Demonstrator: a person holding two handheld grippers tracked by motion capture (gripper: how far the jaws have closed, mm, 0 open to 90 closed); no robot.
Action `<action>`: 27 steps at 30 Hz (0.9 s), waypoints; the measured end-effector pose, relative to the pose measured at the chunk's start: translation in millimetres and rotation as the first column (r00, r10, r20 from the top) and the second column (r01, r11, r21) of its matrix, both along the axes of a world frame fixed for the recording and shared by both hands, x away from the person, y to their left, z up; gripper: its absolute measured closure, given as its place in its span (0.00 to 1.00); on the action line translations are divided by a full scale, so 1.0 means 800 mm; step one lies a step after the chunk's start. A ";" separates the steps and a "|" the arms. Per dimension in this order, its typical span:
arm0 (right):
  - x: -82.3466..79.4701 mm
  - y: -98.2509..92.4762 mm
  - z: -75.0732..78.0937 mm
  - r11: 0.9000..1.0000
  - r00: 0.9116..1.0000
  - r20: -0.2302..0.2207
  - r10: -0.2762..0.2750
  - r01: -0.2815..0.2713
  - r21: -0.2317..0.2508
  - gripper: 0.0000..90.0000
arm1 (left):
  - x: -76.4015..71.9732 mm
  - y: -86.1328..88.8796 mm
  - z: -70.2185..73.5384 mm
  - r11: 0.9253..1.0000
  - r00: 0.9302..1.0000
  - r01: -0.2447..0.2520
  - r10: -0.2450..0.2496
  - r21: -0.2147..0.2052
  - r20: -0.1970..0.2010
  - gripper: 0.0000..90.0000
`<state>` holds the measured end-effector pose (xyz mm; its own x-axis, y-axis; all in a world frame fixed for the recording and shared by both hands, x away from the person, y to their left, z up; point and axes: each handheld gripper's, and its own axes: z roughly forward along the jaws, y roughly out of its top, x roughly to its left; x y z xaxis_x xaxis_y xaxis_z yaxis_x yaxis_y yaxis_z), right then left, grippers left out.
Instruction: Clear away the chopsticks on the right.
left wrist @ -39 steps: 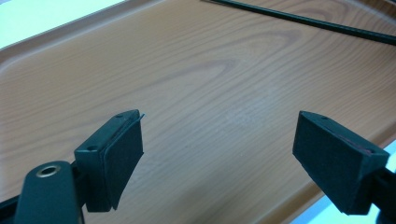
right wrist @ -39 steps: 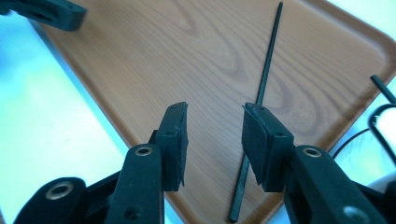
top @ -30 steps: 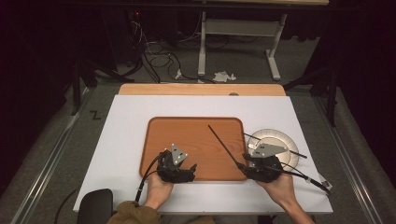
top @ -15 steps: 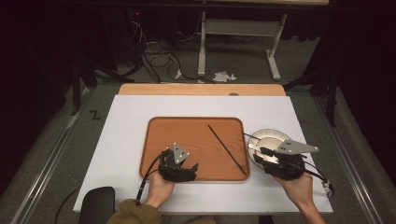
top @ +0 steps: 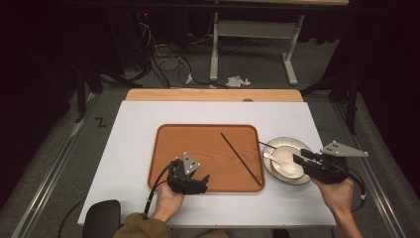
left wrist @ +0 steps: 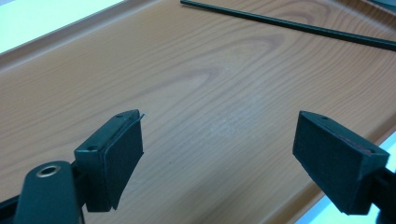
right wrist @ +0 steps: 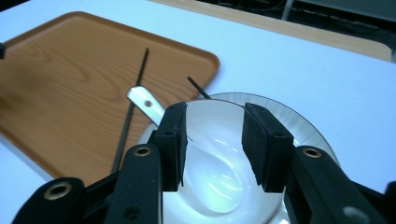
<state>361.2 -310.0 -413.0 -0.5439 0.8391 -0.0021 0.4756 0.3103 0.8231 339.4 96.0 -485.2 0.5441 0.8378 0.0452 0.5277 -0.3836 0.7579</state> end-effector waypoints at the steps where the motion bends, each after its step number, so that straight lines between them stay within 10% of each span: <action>1: 0.002 -0.003 0.000 1.000 1.000 0.000 -0.007 0.007 0.003 0.69 | -0.001 0.001 0.000 1.000 1.000 -0.004 0.004 0.001 -0.002 0.18; 27: 0.053 -0.056 -0.025 0.991 0.990 -0.111 -0.092 0.079 -0.111 0.84 | -0.011 0.024 0.000 0.997 0.997 -0.075 0.075 -0.017 -0.016 0.18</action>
<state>403.5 -354.6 -433.1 -0.4720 0.8809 -0.0351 0.5944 0.3474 0.7253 330.6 115.5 -485.2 0.4802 0.8769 0.0219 0.5665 -0.3291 0.7555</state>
